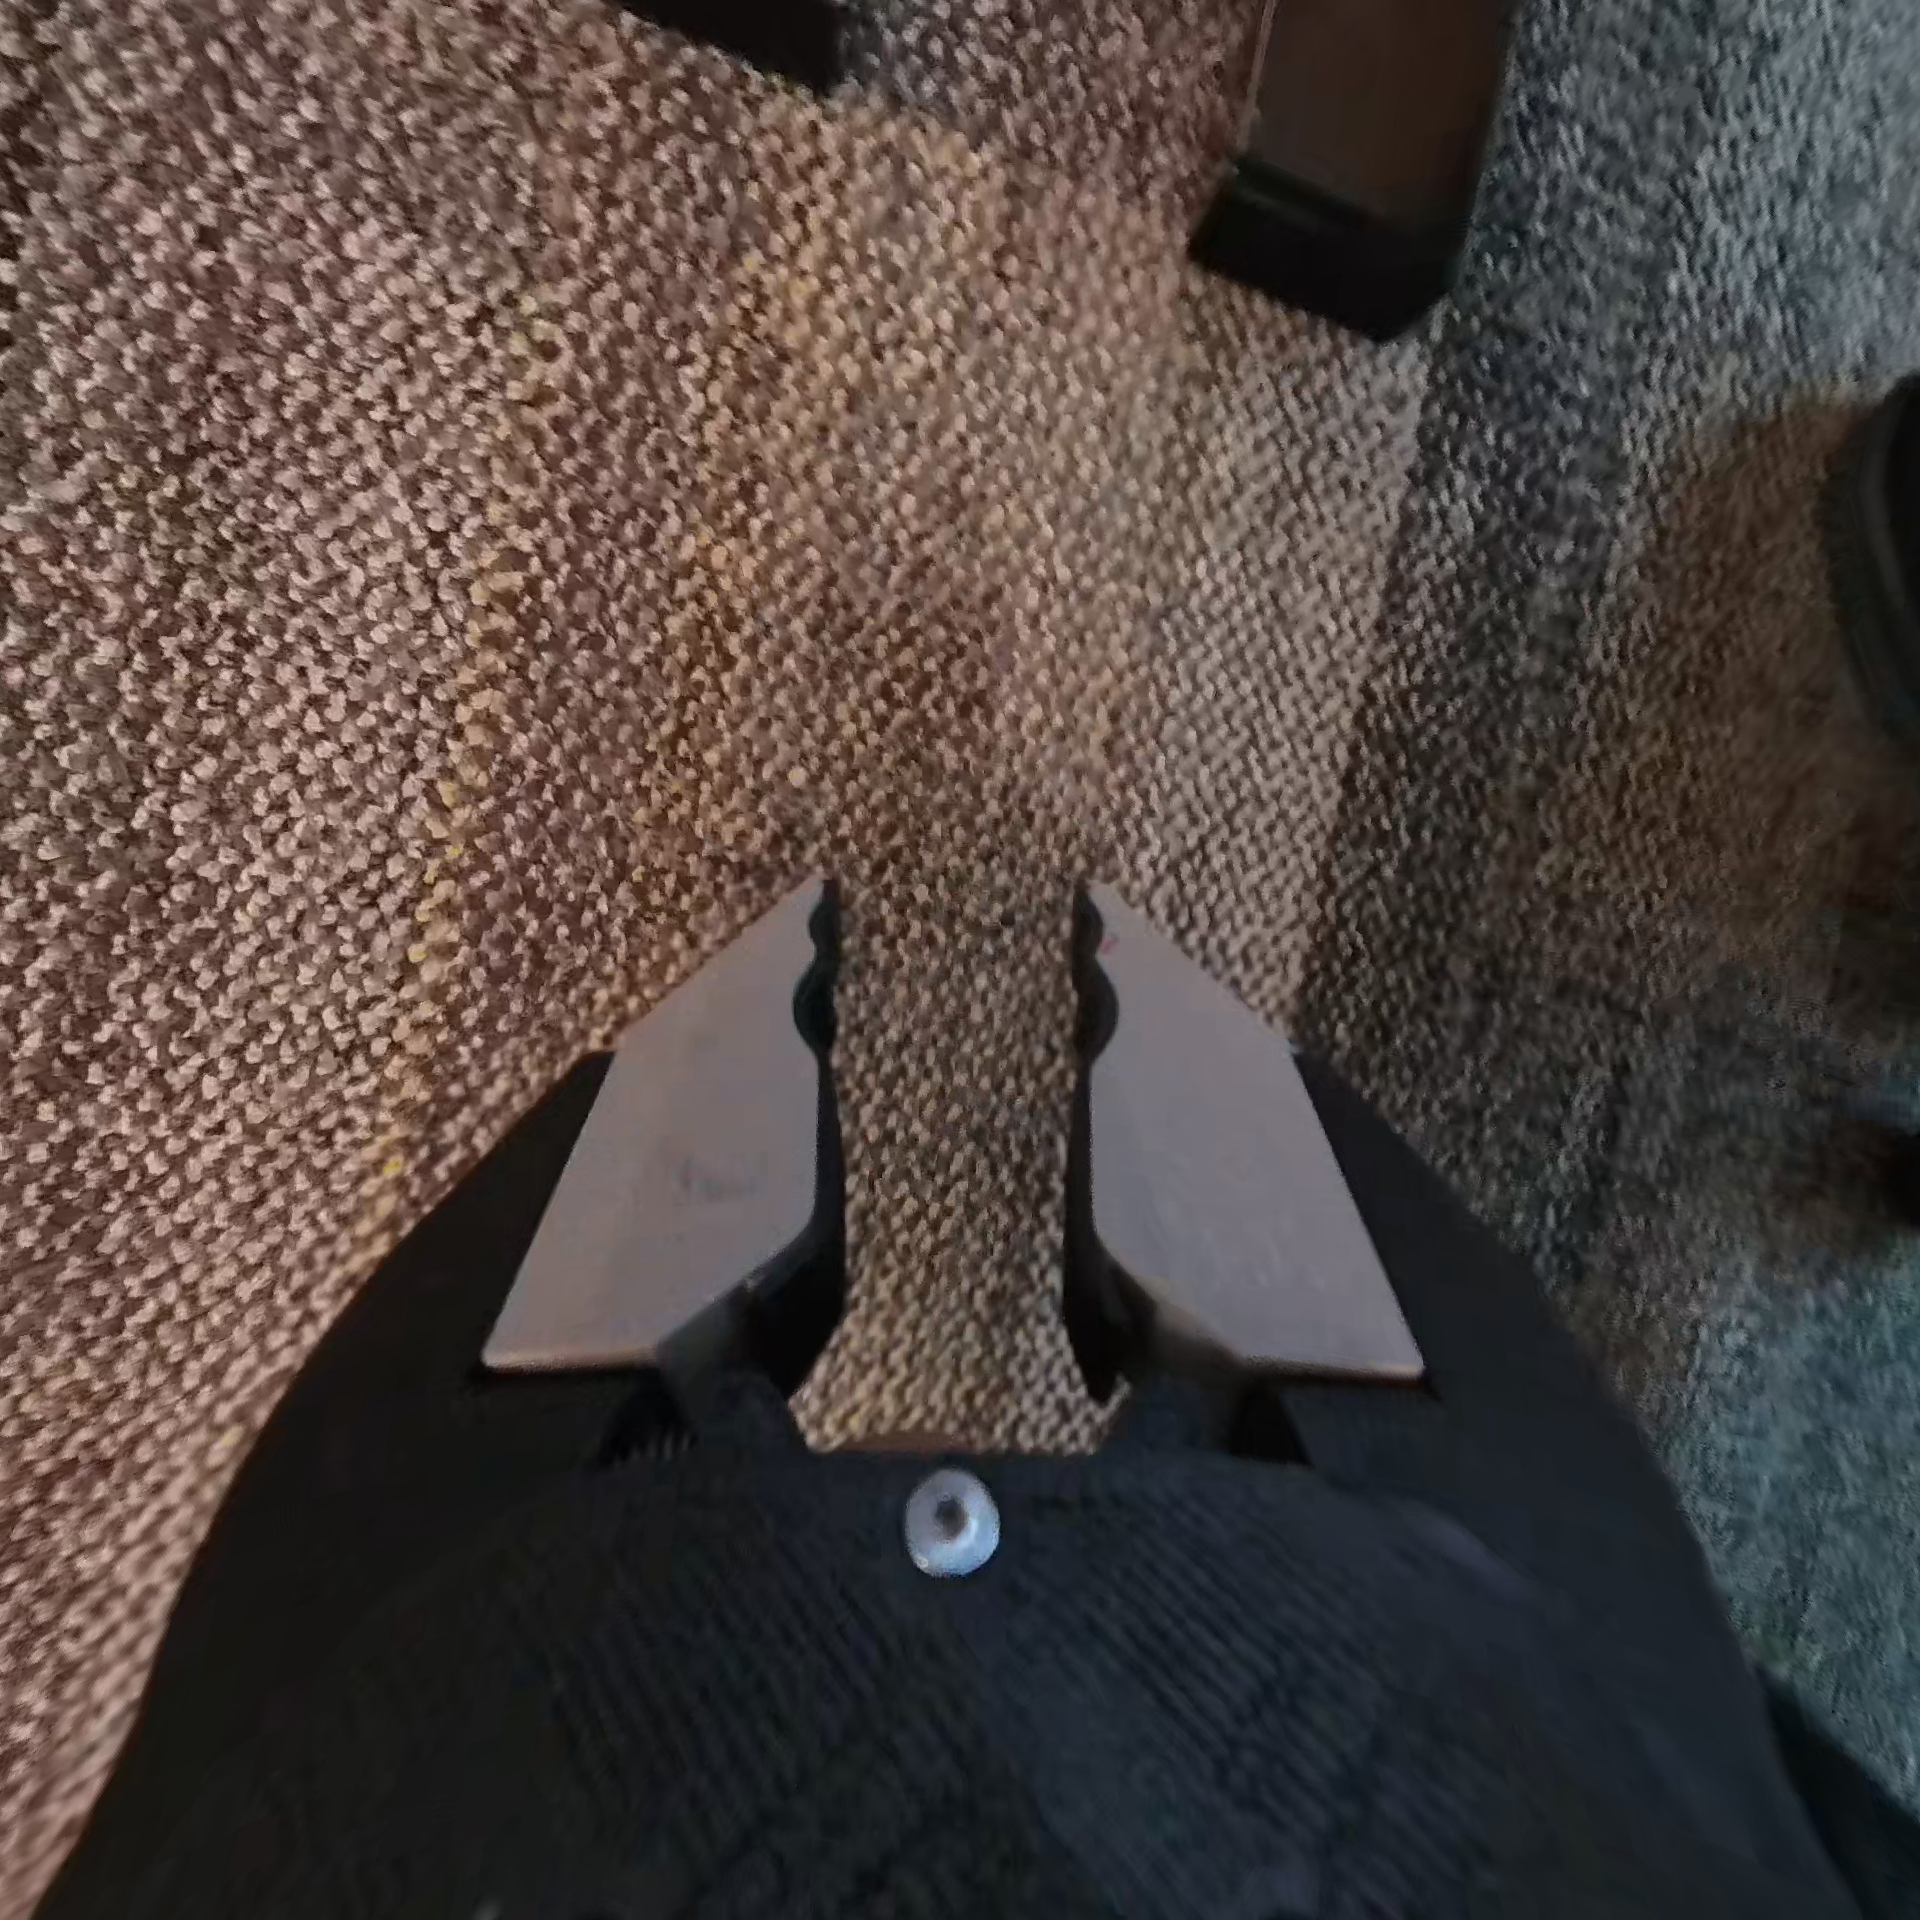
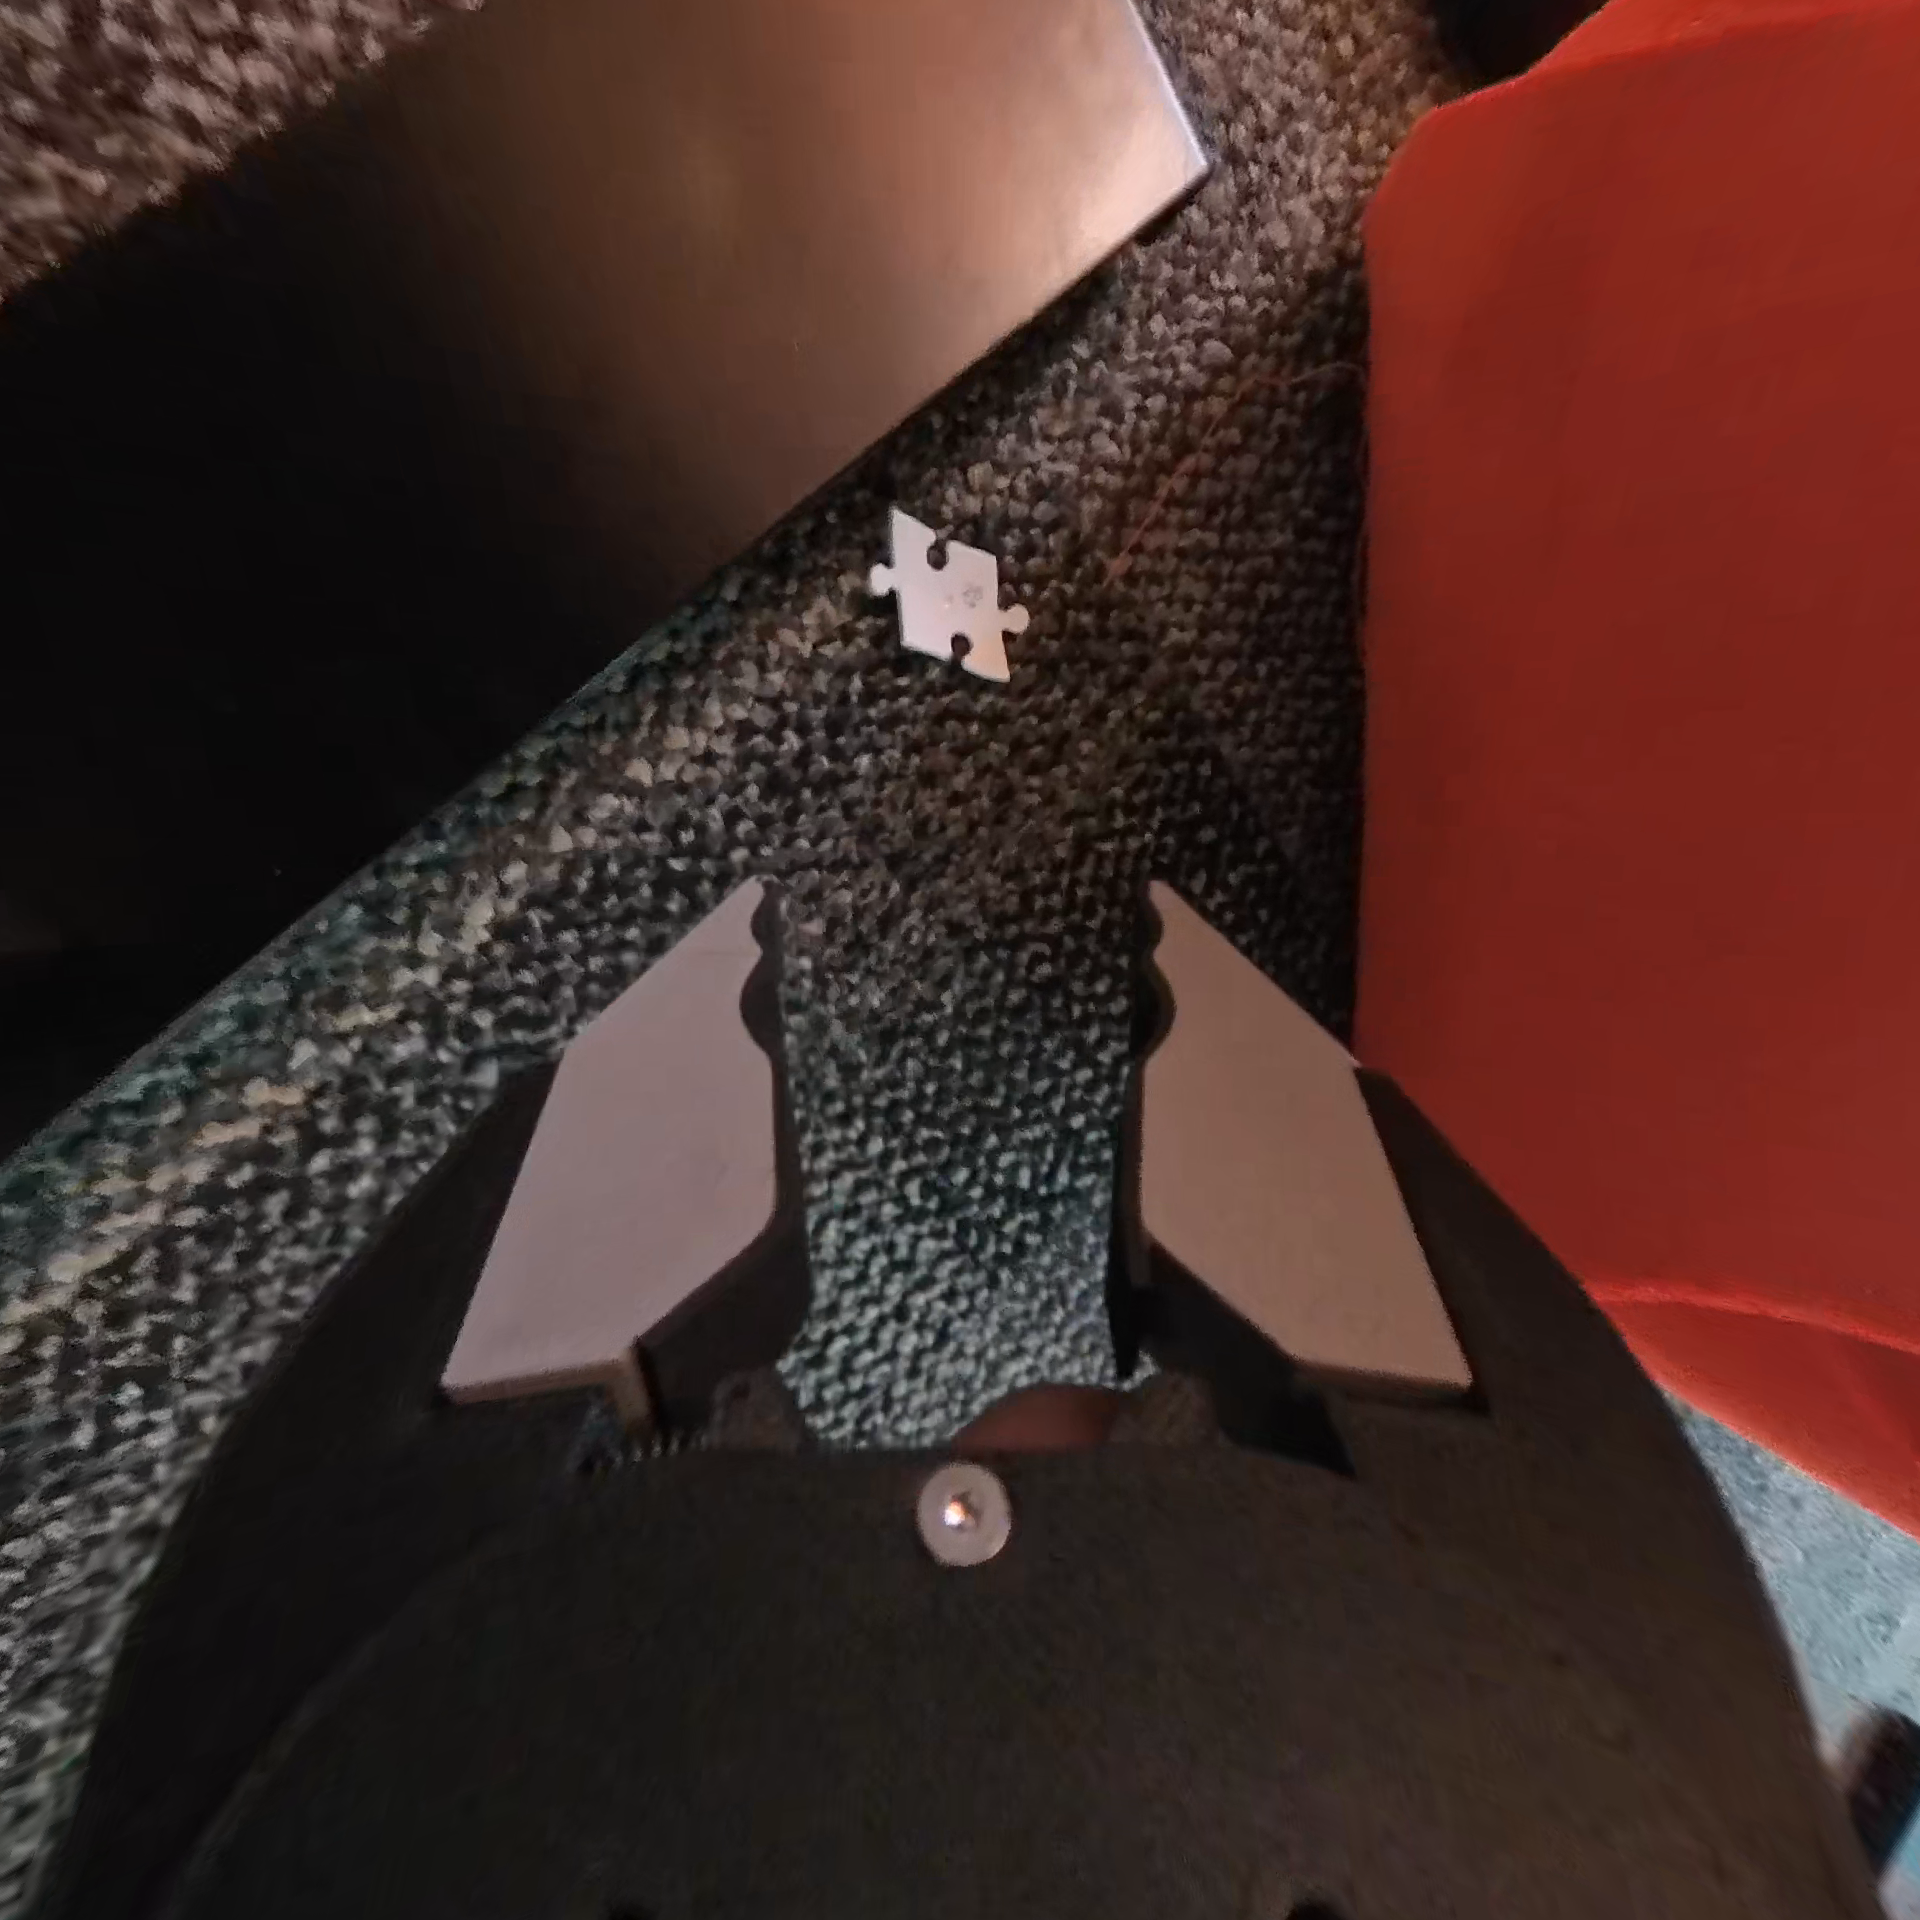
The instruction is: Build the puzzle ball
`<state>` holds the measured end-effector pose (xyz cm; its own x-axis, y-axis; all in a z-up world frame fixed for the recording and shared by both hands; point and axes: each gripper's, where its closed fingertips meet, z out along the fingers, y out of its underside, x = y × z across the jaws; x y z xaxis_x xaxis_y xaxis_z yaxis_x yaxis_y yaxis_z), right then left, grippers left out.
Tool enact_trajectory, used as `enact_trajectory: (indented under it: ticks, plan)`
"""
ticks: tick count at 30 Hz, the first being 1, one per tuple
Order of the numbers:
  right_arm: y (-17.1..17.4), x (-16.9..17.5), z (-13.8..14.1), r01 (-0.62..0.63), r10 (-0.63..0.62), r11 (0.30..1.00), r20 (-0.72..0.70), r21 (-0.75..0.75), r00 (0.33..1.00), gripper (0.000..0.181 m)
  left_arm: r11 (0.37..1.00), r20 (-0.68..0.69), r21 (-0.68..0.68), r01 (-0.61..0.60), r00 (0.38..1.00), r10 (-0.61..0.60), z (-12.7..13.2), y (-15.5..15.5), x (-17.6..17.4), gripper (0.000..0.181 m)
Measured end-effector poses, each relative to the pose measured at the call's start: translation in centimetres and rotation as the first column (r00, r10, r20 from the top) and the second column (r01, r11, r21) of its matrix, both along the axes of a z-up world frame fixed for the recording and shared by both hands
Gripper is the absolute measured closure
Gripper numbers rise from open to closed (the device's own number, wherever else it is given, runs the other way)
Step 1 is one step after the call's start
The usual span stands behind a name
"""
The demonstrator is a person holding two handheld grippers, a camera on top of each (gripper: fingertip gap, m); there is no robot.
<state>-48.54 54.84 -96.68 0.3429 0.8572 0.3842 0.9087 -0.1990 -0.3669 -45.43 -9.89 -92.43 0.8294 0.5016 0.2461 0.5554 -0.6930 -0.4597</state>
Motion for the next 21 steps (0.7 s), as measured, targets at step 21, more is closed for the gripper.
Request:
enact_trajectory:
  ticks: [21]
  plan:
    - [2.9,-6.6,-4.3,-0.087,0.089,0.991,0.018,-0.106,0.996,0.177,0.993,0.145,-0.013,0.116,0.983,-0.113,-1.9,2.9,4.0,0.141]
